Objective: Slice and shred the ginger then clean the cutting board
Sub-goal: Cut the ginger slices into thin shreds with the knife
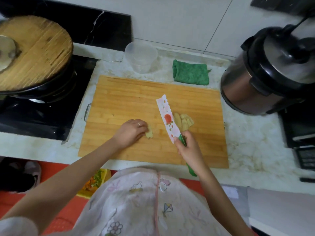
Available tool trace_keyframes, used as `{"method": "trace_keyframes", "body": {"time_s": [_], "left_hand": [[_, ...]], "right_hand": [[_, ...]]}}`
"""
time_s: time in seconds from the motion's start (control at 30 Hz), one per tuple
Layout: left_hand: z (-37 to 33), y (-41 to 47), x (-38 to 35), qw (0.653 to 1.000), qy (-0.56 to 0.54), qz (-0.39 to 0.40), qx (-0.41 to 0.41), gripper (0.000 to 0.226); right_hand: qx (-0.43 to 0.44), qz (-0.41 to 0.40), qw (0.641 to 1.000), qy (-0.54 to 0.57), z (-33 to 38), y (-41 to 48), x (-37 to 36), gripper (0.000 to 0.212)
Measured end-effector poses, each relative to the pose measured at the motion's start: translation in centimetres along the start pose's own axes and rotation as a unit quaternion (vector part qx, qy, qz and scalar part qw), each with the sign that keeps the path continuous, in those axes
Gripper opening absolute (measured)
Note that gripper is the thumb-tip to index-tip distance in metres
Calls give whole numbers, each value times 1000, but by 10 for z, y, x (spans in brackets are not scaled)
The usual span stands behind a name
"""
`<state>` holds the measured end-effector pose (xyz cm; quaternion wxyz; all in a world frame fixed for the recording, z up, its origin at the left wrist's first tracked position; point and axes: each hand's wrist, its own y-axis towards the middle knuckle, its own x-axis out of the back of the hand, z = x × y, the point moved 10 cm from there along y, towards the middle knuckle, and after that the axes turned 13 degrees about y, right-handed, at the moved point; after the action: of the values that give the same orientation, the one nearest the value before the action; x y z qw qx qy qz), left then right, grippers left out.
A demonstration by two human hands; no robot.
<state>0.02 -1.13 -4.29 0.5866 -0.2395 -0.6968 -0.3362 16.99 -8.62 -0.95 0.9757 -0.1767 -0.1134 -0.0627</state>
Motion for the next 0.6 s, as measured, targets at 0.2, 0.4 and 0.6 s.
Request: {"method": "trace_keyframes", "body": {"time_s": [0.2, 0.4, 0.6], "left_hand": [[2, -7, -10, 998, -38, -18, 54, 20], [0, -14, -12, 995, -9, -78, 58, 26], [2, -17, -13, 992, -17, -115, 58, 24]], "right_hand": [[41, -28, 981, -186, 7, -4, -18, 18], [34, 31, 937, -348, 1, -4, -42, 33], [58, 20, 916, -396, 5, -7, -56, 41]]}}
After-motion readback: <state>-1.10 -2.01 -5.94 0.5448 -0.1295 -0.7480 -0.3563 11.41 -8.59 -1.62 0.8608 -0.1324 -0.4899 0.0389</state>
